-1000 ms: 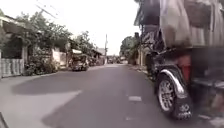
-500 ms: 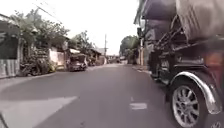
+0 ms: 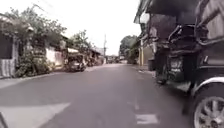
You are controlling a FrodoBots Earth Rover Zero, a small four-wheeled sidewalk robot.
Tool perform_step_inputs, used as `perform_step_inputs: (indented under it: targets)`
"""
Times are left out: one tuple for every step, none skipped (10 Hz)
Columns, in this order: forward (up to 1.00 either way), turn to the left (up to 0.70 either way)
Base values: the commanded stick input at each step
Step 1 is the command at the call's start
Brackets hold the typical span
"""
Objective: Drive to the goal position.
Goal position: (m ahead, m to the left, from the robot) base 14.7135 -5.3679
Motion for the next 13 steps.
perform_step_inputs:
  targets:
    - [0.7,0.0]
    - [0.7,0.0]
    - [0.7,0.0]
    - [0.7,0.0]
    - [0.7,0.0]
    - [0.7,0.0]
    - [0.7,0.0]
    - [0.7,0.0]
    - [0.7,0.0]
    - [0.7,0.0]
    - [0.7,0.0]
    - [0.7,0.0]
    - [0.7,0.0]
